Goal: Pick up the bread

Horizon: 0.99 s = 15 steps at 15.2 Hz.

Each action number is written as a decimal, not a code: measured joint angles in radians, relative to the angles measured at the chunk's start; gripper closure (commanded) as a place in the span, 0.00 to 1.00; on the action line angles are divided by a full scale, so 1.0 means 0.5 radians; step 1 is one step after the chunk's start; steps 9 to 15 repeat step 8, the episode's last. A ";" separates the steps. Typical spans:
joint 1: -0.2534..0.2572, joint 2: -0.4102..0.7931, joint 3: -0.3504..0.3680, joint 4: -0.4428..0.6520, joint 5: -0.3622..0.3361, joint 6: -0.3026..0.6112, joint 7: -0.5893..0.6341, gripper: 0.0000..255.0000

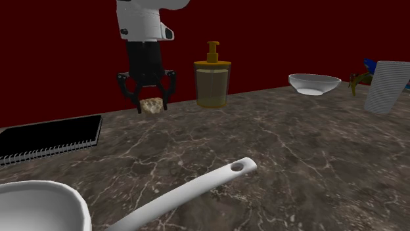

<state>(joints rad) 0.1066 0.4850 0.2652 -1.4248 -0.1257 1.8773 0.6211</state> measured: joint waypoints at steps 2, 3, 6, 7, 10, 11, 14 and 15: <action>0.001 -0.005 0.001 0.052 0.003 -0.056 -0.004 1.00; 0.003 -0.004 0.002 0.077 0.003 -0.080 -0.006 1.00; 0.008 -0.017 0.005 0.137 0.007 -0.152 -0.006 1.00; 0.011 -0.013 0.005 0.175 0.007 -0.186 -0.007 1.00; 0.010 -0.020 0.006 0.181 0.009 -0.199 -0.009 1.00; 0.010 -0.020 0.006 0.181 0.009 -0.199 -0.009 1.00; 0.010 -0.020 0.006 0.181 0.009 -0.199 -0.009 1.00; 0.010 -0.020 0.006 0.181 0.009 -0.199 -0.009 1.00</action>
